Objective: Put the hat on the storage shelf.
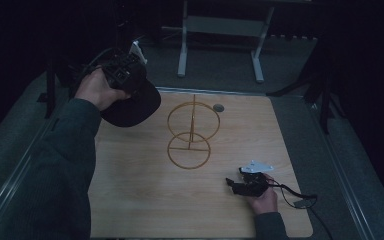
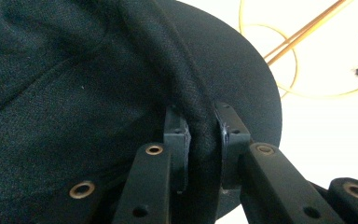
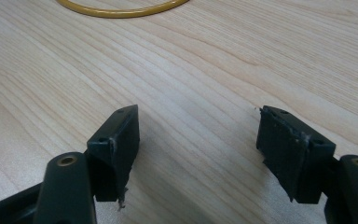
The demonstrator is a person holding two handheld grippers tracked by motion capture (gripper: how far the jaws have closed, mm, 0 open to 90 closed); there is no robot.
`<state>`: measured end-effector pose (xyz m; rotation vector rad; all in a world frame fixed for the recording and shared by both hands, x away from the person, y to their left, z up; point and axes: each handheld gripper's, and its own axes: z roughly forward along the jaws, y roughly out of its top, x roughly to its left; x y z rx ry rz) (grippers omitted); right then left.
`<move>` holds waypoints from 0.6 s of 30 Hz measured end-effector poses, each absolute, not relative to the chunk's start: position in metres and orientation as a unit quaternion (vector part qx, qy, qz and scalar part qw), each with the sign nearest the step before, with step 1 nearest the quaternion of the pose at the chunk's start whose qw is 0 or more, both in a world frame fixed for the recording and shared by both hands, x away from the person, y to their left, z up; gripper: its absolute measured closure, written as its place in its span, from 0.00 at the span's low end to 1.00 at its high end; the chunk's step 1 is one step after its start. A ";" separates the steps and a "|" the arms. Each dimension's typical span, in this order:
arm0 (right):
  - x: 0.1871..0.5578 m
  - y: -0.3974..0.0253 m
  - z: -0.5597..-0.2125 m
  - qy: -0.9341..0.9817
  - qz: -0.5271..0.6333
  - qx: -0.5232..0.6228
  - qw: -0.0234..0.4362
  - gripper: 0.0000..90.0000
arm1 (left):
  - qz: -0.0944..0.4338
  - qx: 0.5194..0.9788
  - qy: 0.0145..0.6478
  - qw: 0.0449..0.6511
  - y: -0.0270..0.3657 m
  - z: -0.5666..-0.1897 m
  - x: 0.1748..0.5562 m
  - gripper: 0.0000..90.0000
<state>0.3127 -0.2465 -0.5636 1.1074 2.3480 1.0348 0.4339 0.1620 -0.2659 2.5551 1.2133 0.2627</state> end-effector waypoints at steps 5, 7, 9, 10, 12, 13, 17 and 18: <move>0.313 -0.246 -0.564 0.828 0.365 0.390 0.173 0.33 | 0.089 0.889 0.420 0.159 0.160 -0.263 0.433 0.86; 0.313 -0.246 -0.564 0.828 0.365 0.391 0.172 0.33 | 0.088 0.891 0.416 0.160 0.159 -0.260 0.433 0.86; 0.313 -0.246 -0.564 0.828 0.364 0.391 0.172 0.33 | 0.089 0.890 0.417 0.160 0.157 -0.259 0.433 0.86; 0.313 -0.246 -0.564 0.828 0.364 0.391 0.172 0.33 | 0.089 0.892 0.415 0.159 0.157 -0.259 0.433 0.86; 0.313 -0.246 -0.564 0.828 0.364 0.391 0.172 0.33 | 0.089 0.892 0.414 0.160 0.155 -0.258 0.433 0.86; 0.313 -0.246 -0.564 0.828 0.364 0.390 0.172 0.33 | 0.089 0.892 0.413 0.158 0.154 -0.257 0.433 0.86; 0.313 -0.246 -0.564 0.828 0.364 0.391 0.172 0.33 | 0.092 0.894 0.409 0.159 0.150 -0.254 0.433 0.86; 0.313 -0.246 -0.564 0.828 0.364 0.391 0.172 0.33 | 0.092 0.894 0.408 0.161 0.149 -0.253 0.433 0.86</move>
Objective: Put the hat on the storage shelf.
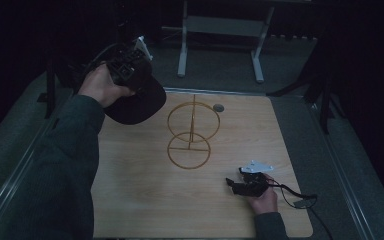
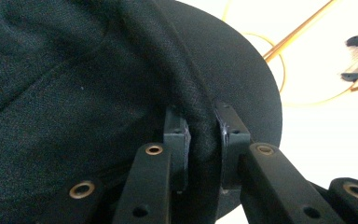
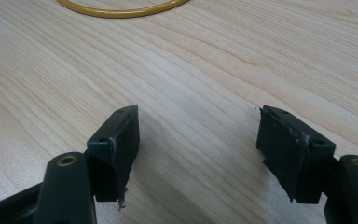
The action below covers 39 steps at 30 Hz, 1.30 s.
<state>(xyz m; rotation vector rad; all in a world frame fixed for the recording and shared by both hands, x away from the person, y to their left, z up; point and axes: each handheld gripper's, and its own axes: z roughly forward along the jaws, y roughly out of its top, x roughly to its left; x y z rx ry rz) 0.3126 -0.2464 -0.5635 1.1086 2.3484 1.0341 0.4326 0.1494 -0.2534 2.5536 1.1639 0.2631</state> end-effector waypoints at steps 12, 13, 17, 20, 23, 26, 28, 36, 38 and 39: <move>0.312 -0.246 -0.564 0.827 0.365 0.392 0.172 0.33 | 0.087 0.898 0.396 0.172 0.138 -0.253 0.431 0.86; 0.312 -0.246 -0.564 0.827 0.364 0.391 0.172 0.33 | 0.087 0.898 0.394 0.173 0.136 -0.253 0.430 0.86; 0.312 -0.246 -0.564 0.827 0.364 0.392 0.172 0.33 | 0.093 0.903 0.383 0.170 0.128 -0.252 0.427 0.86; 0.312 -0.246 -0.564 0.827 0.364 0.391 0.172 0.33 | 0.093 0.904 0.379 0.173 0.124 -0.249 0.426 0.86; 0.312 -0.246 -0.564 0.827 0.364 0.391 0.172 0.33 | 0.094 0.906 0.374 0.175 0.120 -0.246 0.424 0.86; 0.312 -0.246 -0.564 0.827 0.364 0.391 0.172 0.33 | 0.097 0.909 0.366 0.174 0.114 -0.243 0.422 0.86; 0.312 -0.246 -0.564 0.827 0.364 0.391 0.172 0.33 | 0.097 0.910 0.362 0.178 0.111 -0.241 0.420 0.85; 0.312 -0.246 -0.564 0.827 0.365 0.391 0.172 0.33 | 0.090 0.915 0.347 0.186 0.098 -0.238 0.417 0.85; 0.312 -0.246 -0.564 0.827 0.365 0.391 0.172 0.33 | 0.090 0.916 0.345 0.185 0.095 -0.238 0.417 0.85; 0.312 -0.246 -0.564 0.827 0.365 0.391 0.172 0.33 | 0.090 0.916 0.345 0.184 0.094 -0.239 0.417 0.85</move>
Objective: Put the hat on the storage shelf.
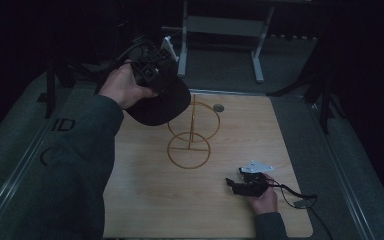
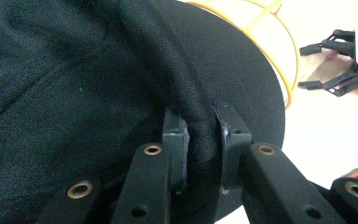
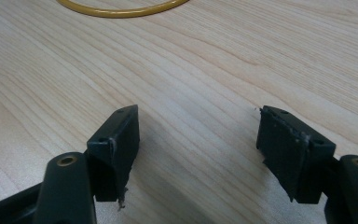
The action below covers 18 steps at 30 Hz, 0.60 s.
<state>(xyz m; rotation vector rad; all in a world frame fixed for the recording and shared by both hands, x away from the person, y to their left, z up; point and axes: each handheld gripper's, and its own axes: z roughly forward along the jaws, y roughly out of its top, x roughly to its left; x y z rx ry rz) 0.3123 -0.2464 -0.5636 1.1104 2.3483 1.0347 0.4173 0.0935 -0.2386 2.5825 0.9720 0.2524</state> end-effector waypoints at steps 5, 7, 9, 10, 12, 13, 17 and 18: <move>0.312 -0.246 -0.564 0.827 0.364 0.392 0.172 0.33 | 0.091 0.920 0.335 0.183 0.083 -0.238 0.417 0.85; 0.312 -0.246 -0.564 0.827 0.365 0.392 0.172 0.33 | 0.093 0.922 0.329 0.182 0.079 -0.237 0.416 0.85; 0.312 -0.246 -0.564 0.827 0.365 0.392 0.172 0.33 | 0.096 0.924 0.323 0.181 0.073 -0.236 0.415 0.85; 0.312 -0.246 -0.564 0.827 0.364 0.392 0.172 0.33 | 0.095 0.925 0.319 0.182 0.071 -0.235 0.414 0.85; 0.312 -0.246 -0.564 0.827 0.364 0.392 0.172 0.33 | 0.095 0.927 0.314 0.181 0.066 -0.235 0.413 0.85; 0.312 -0.246 -0.564 0.827 0.365 0.391 0.172 0.33 | 0.094 0.928 0.311 0.180 0.062 -0.235 0.413 0.85; 0.312 -0.246 -0.564 0.827 0.365 0.391 0.172 0.33 | 0.091 0.931 0.306 0.179 0.053 -0.237 0.411 0.85; 0.312 -0.246 -0.564 0.827 0.365 0.392 0.172 0.33 | 0.091 0.932 0.304 0.178 0.051 -0.238 0.411 0.84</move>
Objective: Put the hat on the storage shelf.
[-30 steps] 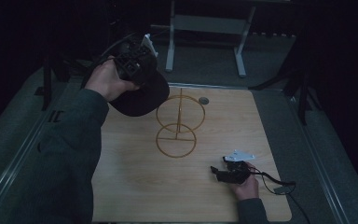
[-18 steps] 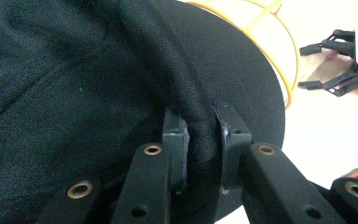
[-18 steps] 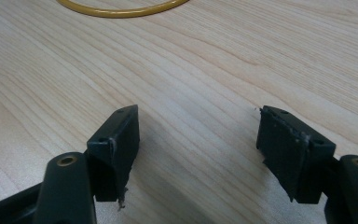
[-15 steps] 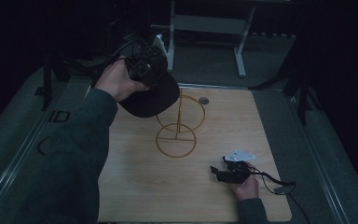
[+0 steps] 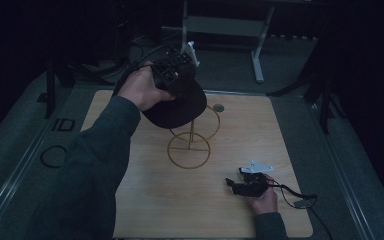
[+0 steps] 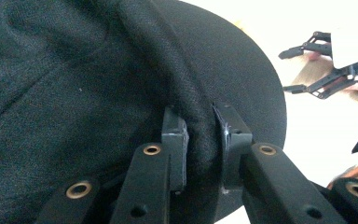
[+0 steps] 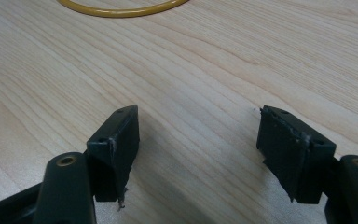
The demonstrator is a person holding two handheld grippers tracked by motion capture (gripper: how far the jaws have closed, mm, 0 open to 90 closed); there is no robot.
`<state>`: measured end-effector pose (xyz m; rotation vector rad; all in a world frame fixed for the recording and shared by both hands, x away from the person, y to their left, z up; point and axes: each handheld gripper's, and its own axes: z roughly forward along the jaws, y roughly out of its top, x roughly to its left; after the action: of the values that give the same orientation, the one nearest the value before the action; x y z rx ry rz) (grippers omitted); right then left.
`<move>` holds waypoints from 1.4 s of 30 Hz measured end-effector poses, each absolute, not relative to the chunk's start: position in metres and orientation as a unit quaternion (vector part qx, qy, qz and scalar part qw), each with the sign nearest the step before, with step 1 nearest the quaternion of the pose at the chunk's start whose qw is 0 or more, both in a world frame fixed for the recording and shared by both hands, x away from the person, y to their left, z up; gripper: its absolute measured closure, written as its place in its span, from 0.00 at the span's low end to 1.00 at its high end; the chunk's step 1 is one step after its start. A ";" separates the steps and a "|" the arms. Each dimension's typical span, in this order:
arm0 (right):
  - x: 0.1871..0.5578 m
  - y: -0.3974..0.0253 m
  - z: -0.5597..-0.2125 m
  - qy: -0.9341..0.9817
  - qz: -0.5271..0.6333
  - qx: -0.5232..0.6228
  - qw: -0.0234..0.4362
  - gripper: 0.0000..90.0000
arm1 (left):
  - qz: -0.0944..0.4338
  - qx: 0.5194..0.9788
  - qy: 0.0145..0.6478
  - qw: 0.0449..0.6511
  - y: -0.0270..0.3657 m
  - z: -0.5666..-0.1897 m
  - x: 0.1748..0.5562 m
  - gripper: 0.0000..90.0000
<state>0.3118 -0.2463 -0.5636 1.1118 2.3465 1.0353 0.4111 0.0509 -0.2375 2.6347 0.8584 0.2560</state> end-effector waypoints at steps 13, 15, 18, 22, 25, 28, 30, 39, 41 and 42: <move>0.312 -0.246 -0.564 0.827 0.365 0.392 0.172 0.33 | 0.093 0.945 0.267 0.166 0.016 -0.248 0.402 0.84; 0.312 -0.246 -0.564 0.827 0.365 0.391 0.172 0.33 | 0.091 0.947 0.262 0.164 0.011 -0.250 0.400 0.84; 0.312 -0.246 -0.564 0.827 0.365 0.391 0.172 0.33 | 0.092 0.950 0.253 0.158 0.002 -0.254 0.397 0.84; 0.312 -0.246 -0.564 0.827 0.365 0.391 0.172 0.33 | 0.089 0.954 0.242 0.153 -0.009 -0.261 0.394 0.84; 0.312 -0.246 -0.564 0.827 0.365 0.391 0.172 0.33 | 0.090 0.956 0.237 0.150 -0.014 -0.265 0.393 0.83; 0.312 -0.246 -0.564 0.828 0.365 0.391 0.172 0.33 | 0.088 0.957 0.234 0.148 -0.017 -0.267 0.392 0.83; 0.312 -0.246 -0.564 0.828 0.365 0.391 0.172 0.33 | 0.087 0.958 0.233 0.145 -0.020 -0.270 0.391 0.83; 0.312 -0.246 -0.564 0.828 0.365 0.391 0.172 0.33 | 0.087 0.962 0.221 0.134 -0.029 -0.279 0.385 0.81; 0.312 -0.246 -0.564 0.828 0.365 0.391 0.172 0.33 | 0.086 0.963 0.220 0.133 -0.030 -0.280 0.384 0.81; 0.312 -0.246 -0.564 0.828 0.365 0.391 0.172 0.33 | 0.084 0.963 0.219 0.133 -0.031 -0.281 0.384 0.81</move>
<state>0.3119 -0.2463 -0.5637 1.1086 2.3487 1.0349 0.3839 -0.0306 -0.2813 2.7938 0.6345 0.2451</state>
